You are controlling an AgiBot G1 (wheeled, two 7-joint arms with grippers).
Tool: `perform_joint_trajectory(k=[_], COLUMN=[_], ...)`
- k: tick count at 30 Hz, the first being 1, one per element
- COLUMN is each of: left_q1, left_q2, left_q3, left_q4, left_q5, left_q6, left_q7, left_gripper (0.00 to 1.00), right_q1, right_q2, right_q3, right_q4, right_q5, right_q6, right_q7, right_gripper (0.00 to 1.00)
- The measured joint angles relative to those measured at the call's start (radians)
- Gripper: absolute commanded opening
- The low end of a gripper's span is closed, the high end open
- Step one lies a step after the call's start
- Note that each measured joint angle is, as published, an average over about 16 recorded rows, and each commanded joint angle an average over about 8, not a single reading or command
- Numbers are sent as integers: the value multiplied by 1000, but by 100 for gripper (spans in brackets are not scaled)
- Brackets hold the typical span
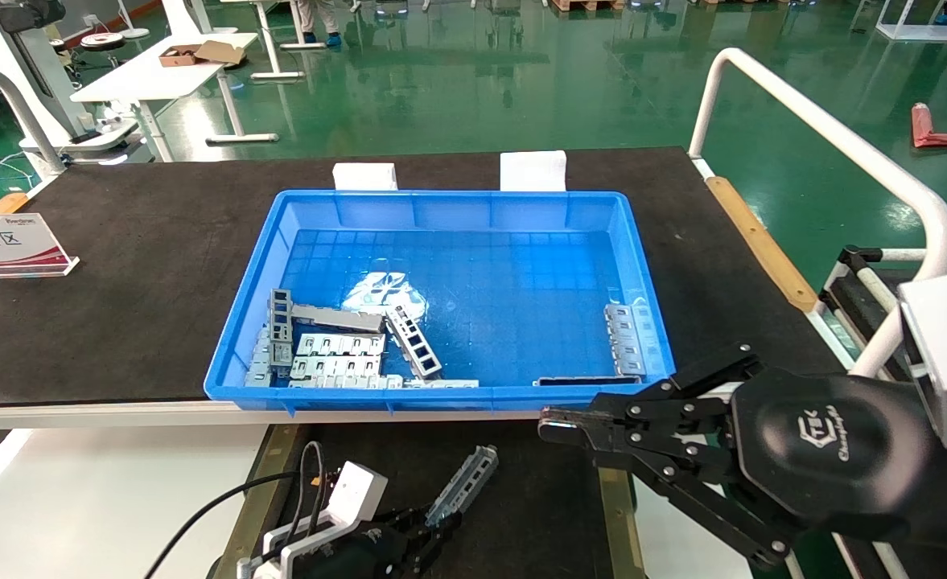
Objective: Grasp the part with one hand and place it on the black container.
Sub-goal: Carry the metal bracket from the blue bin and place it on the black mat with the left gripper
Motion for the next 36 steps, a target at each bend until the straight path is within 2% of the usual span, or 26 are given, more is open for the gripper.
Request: perform_joint_trajectory(k=[12, 28, 29, 30, 32, 36], left_q1=[-17, -47, -48, -50, -52, -56], left_q2=[111, 211, 215, 219, 224, 230], left_q3=[36, 90, 93, 96, 103, 116], left_q4=[90, 195, 200, 204, 212, 221], left_q5=[7, 5, 4, 3, 2, 1], left_q6=[-168, -316, -322, -327, -337, -351], left_q7=[-148, -283, -289, -294, -305, -322], left_gripper=[0, 0, 0, 1, 11, 61], right_q1=[0, 0, 0, 0, 0, 0], right_q2=[0, 0, 0, 0, 0, 0], right_q3=[0, -1, -1, -1, -1, -1], right_q4=[0, 0, 0, 0, 0, 0], right_q5=[0, 1, 1, 1, 1, 1], right_q6=[0, 0, 0, 0, 0, 1], right_q7=[0, 0, 0, -1, -1, -1], right_gripper=[0, 0, 5, 18, 43, 92])
